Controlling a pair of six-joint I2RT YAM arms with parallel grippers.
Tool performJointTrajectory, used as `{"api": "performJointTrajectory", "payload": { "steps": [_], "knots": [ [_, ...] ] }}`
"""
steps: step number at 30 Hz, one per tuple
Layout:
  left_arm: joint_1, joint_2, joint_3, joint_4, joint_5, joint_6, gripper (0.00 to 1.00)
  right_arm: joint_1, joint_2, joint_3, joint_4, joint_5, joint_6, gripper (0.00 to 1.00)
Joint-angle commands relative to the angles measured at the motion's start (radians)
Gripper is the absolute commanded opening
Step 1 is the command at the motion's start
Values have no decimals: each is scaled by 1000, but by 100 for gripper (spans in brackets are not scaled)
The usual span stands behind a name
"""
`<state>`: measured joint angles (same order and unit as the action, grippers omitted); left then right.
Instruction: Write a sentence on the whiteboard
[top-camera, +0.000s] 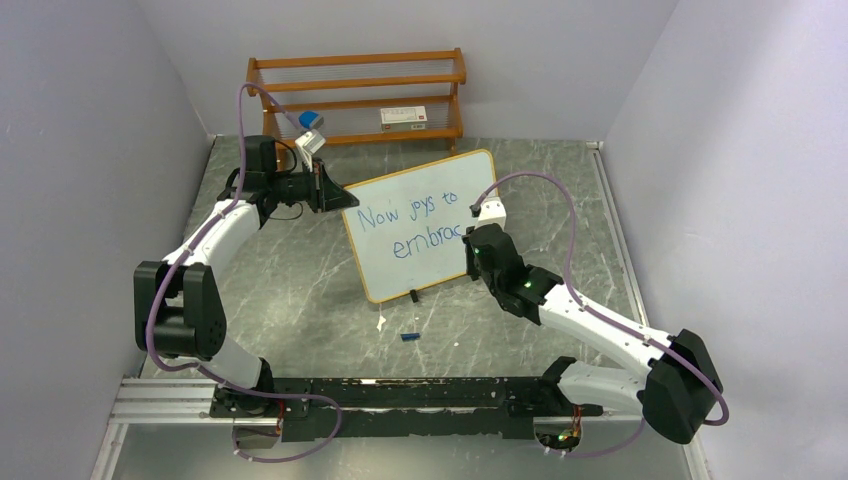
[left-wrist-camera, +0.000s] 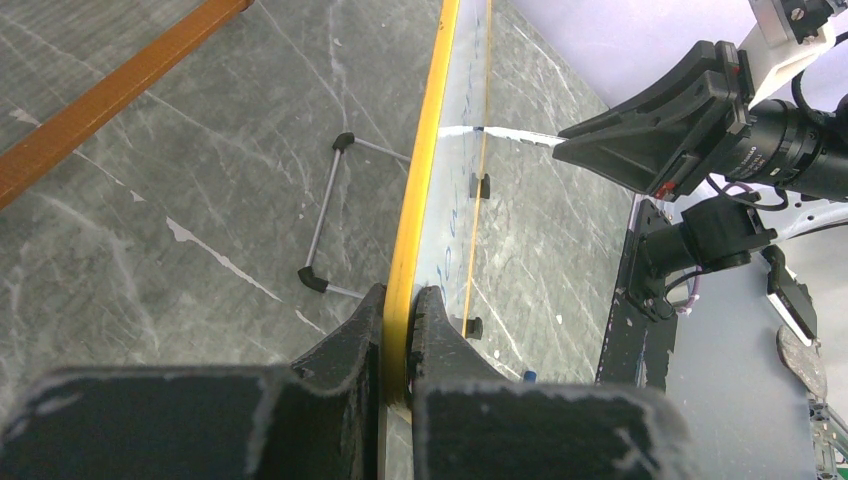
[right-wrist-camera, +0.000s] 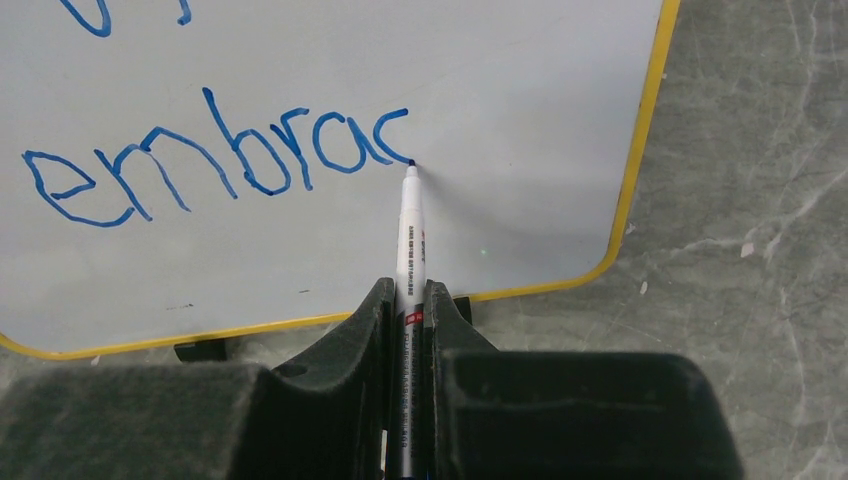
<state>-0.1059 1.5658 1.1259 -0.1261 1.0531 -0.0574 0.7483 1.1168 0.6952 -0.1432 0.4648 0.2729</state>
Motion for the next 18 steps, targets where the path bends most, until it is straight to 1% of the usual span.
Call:
{"api": "performJointTrajectory", "payload": {
  "steps": [1,7,18],
  "knots": [
    [-51,80,-54,-124,-246,168,5,-6,-8,-14,2,48,8,0],
    [-52,80,-54,-124,-246,169,5,-8,-31,-30,47,44,0,0],
    [-52,79,-54,-121,-247,167,5,-10,-97,-47,66,35,-13,0]
  ]
}}
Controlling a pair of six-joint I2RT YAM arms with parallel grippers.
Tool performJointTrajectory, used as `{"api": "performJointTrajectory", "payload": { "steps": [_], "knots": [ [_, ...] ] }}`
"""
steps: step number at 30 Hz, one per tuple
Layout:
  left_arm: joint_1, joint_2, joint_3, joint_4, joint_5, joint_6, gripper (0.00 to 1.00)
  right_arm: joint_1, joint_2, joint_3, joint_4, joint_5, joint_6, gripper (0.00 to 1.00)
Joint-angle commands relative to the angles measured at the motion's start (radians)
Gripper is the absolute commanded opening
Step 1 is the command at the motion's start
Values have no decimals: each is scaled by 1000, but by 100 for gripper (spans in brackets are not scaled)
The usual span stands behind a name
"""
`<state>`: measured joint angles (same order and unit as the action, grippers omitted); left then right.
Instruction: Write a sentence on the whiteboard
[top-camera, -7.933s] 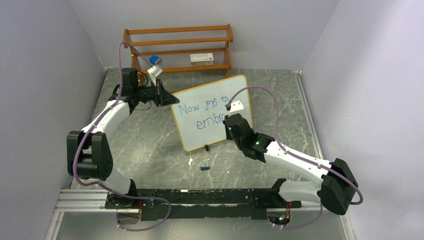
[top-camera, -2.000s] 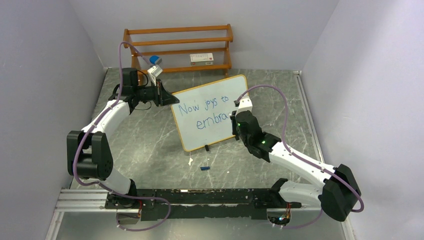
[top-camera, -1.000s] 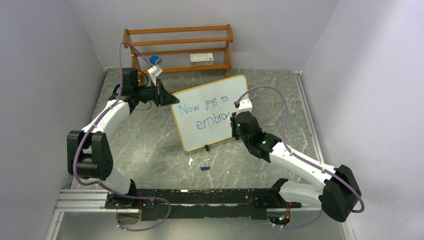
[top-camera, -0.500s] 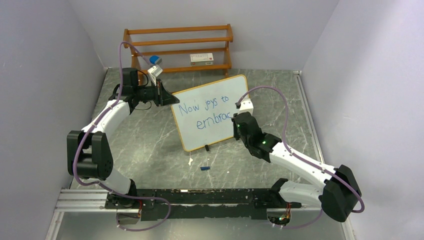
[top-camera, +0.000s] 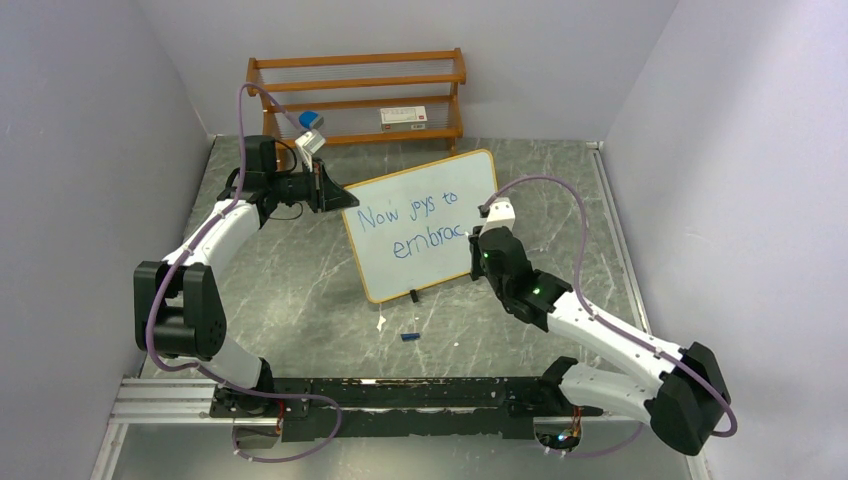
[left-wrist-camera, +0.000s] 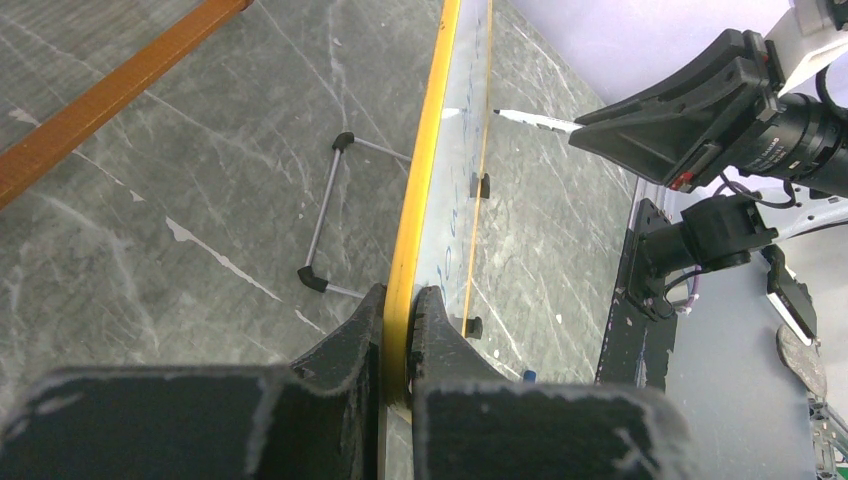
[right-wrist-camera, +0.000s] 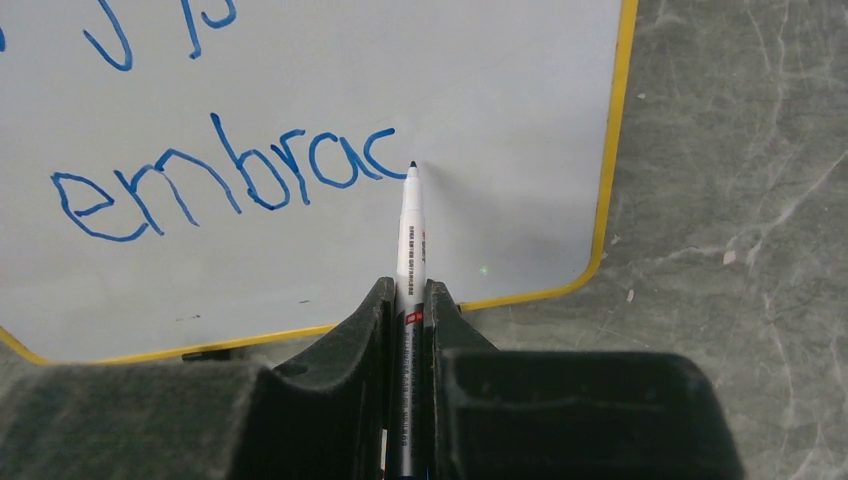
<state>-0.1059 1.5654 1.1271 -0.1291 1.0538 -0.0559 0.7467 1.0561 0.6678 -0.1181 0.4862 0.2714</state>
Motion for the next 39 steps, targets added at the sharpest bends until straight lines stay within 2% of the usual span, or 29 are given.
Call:
{"api": "performJointTrajectory", "payload": {
  "steps": [1,22,39],
  "knots": [
    [-52,78,-55,-118,-248,165,5,-13,-36,-18,43,9,-13,0],
    [-52,82,-54,-119,-248,167,5,-48,23,-13,76,-49,-7,0],
    [-52,80,-54,-121,-247,168,5,-73,16,-11,61,-11,-3,0]
  ]
}}
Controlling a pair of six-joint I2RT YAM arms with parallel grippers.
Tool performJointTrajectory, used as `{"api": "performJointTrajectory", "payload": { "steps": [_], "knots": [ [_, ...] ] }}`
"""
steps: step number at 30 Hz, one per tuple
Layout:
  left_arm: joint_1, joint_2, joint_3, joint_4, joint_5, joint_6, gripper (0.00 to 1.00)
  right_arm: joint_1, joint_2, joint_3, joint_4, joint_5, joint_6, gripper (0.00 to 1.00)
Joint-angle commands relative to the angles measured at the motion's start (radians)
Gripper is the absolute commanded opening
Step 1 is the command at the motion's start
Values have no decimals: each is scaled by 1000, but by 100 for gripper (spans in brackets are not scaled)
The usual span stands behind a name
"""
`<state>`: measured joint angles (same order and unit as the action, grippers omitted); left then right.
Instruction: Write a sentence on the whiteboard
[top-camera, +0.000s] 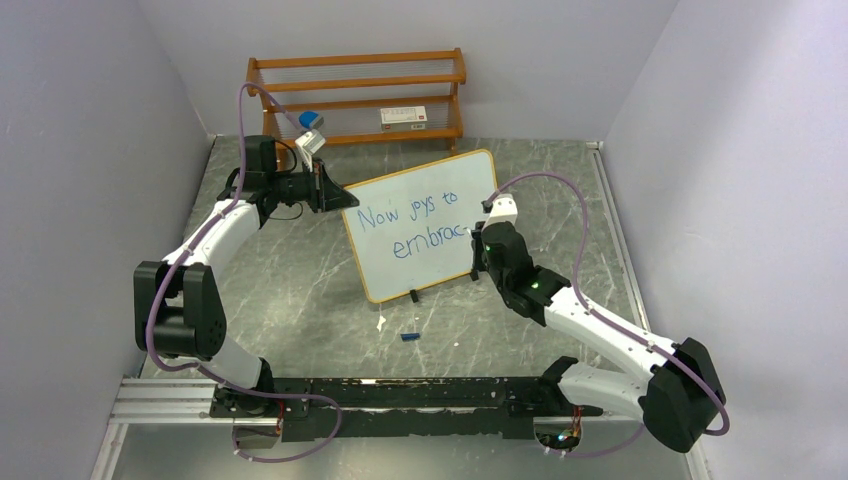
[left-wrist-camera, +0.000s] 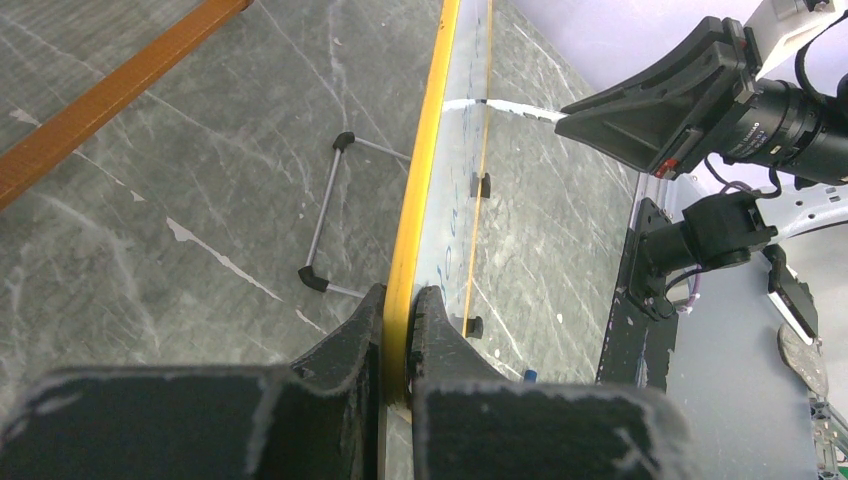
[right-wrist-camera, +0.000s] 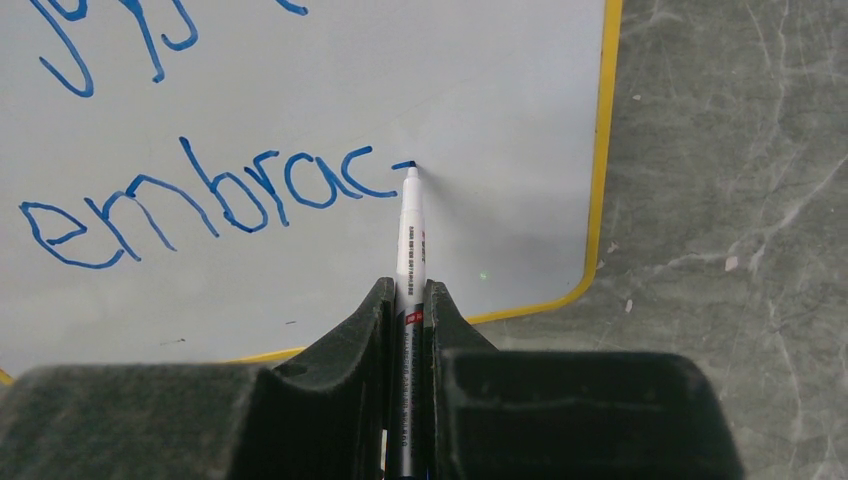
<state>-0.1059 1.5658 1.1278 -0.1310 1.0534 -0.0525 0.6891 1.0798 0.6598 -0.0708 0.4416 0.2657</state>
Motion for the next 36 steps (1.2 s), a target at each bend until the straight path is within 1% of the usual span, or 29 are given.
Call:
{"api": "performJointTrajectory", "payload": {
  "steps": [1,16,28,36],
  "knots": [
    [-52,80,-54,-119,-247,164,5,-18,-8,-4,15,34,1,0],
    [-51,79,-55,-119,-247,164,5,-25,7,16,61,34,-18,0],
    [-52,80,-54,-117,-245,164,5,-25,14,28,94,-16,-40,0],
    [-52,82,-54,-116,-245,163,5,-25,17,37,82,-38,-42,0]
  ]
}}
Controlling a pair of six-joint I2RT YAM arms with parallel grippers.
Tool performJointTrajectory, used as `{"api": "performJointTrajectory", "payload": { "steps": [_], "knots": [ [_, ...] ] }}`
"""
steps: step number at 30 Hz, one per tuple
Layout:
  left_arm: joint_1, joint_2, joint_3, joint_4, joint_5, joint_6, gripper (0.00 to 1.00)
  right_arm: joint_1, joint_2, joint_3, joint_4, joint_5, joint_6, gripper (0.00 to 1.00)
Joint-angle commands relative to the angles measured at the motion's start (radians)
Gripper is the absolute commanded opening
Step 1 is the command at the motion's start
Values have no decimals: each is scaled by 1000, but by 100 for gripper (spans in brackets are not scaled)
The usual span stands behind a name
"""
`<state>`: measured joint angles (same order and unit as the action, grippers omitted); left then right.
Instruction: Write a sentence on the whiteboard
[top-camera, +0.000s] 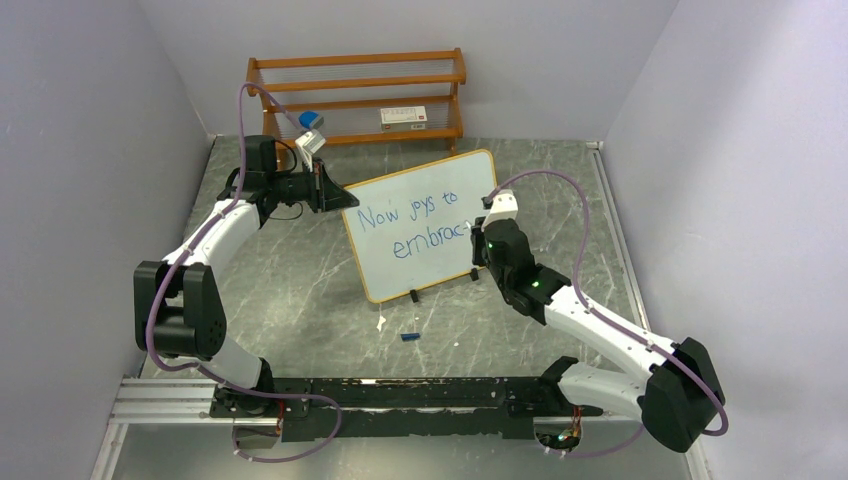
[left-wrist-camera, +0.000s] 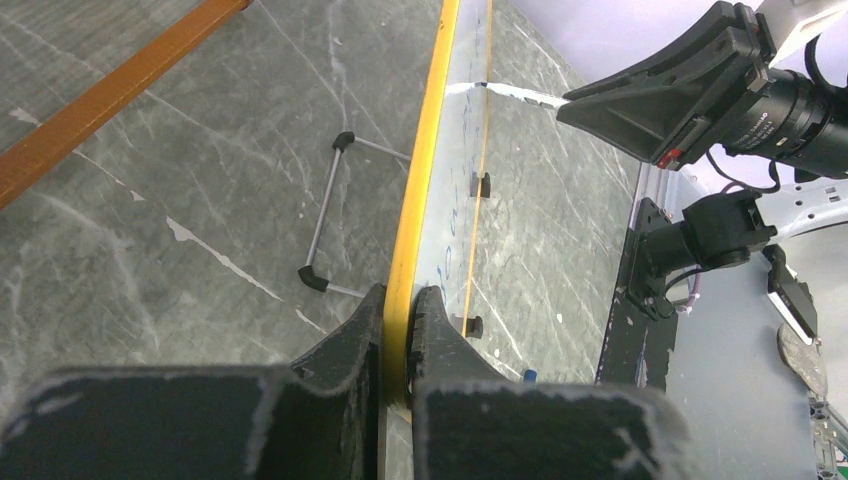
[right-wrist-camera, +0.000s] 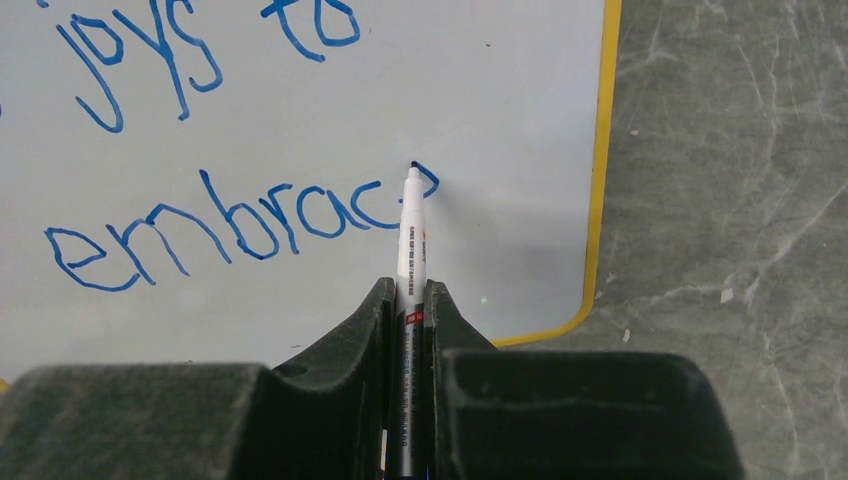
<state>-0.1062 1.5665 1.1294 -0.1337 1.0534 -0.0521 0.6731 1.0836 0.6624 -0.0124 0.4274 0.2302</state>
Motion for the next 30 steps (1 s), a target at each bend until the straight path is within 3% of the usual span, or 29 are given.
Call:
{"api": "performJointTrajectory", "payload": {
  "steps": [1,30],
  "knots": [
    [-52,81,-56,-114,-244,162,5,-8,15,34,21,-30,-5,0],
    [-51,82,-55,-116,-248,164,5,-9,-5,7,-121,-28,59,0]
  ]
}}
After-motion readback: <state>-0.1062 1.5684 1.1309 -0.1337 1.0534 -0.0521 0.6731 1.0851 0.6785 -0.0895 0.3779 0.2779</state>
